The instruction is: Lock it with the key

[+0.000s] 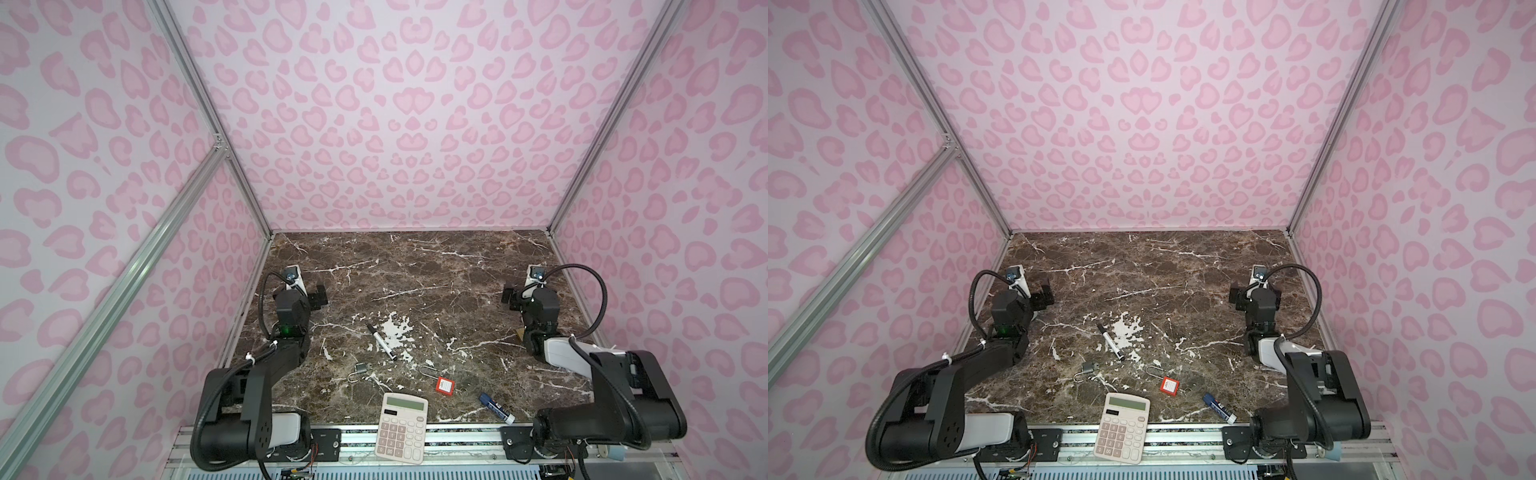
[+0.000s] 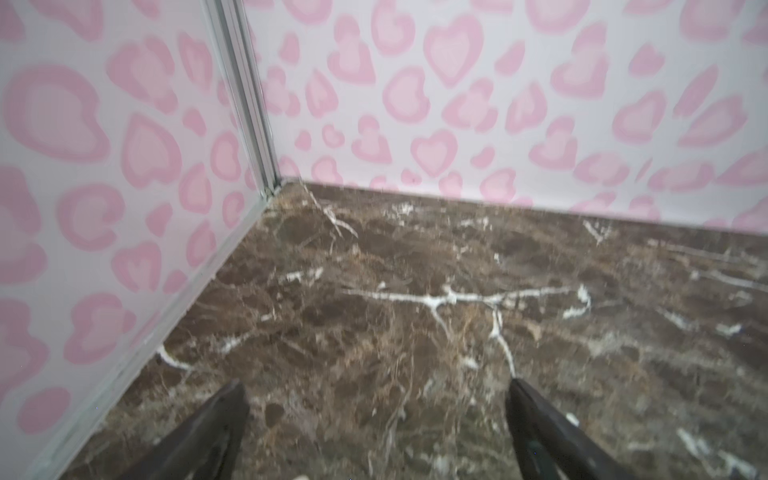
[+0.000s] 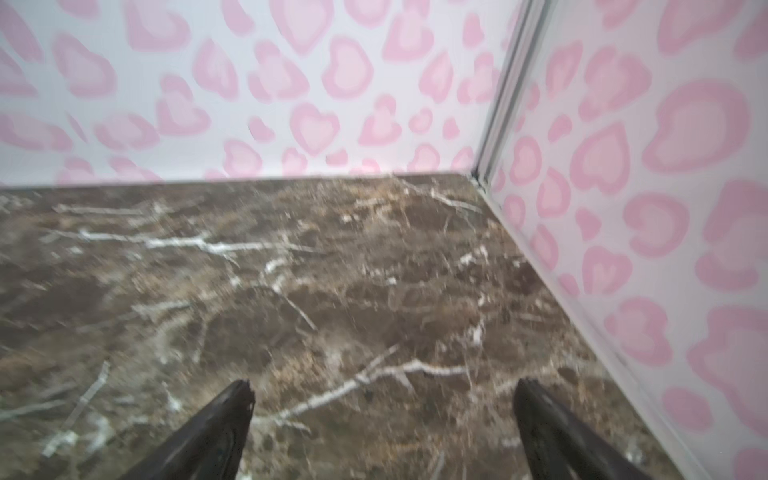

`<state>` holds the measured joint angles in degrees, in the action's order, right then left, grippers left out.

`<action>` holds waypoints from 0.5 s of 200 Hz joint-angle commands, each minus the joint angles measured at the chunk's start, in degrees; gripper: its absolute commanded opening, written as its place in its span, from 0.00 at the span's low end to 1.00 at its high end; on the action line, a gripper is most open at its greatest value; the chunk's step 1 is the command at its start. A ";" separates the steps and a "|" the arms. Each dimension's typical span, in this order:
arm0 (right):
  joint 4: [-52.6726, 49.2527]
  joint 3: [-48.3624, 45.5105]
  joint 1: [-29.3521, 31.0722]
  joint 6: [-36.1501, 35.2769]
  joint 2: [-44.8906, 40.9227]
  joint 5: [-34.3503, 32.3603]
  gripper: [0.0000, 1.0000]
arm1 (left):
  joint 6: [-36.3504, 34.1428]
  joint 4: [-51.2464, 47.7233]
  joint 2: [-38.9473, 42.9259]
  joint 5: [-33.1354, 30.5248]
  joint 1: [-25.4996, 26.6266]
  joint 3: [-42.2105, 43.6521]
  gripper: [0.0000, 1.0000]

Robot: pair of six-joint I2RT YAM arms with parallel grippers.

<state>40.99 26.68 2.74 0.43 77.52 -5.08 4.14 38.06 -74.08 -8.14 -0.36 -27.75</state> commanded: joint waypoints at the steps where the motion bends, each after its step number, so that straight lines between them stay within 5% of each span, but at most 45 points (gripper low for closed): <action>1: -11.44 0.92 3.03 -1.53 -4.65 8.25 1.00 | 3.55 -18.53 4.69 -1.31 0.09 -4.57 0.97; 39: -23.64 6.70 17.53 -7.51 -7.74 14.71 1.00 | 14.26 -44.15 9.13 4.73 4.17 -11.62 0.99; 65: -30.21 11.91 28.32 -12.57 -4.02 18.99 1.00 | 18.89 -51.79 12.43 5.55 10.27 -11.02 0.99; 100: -36.51 19.18 40.38 -21.76 4.04 20.97 0.99 | 27.99 -57.63 17.39 9.18 10.63 -10.58 0.99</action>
<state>12.14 42.22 38.17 -13.17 77.38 12.69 24.03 -11.86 -58.92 -2.42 10.15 -38.35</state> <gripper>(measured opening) 0.996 0.989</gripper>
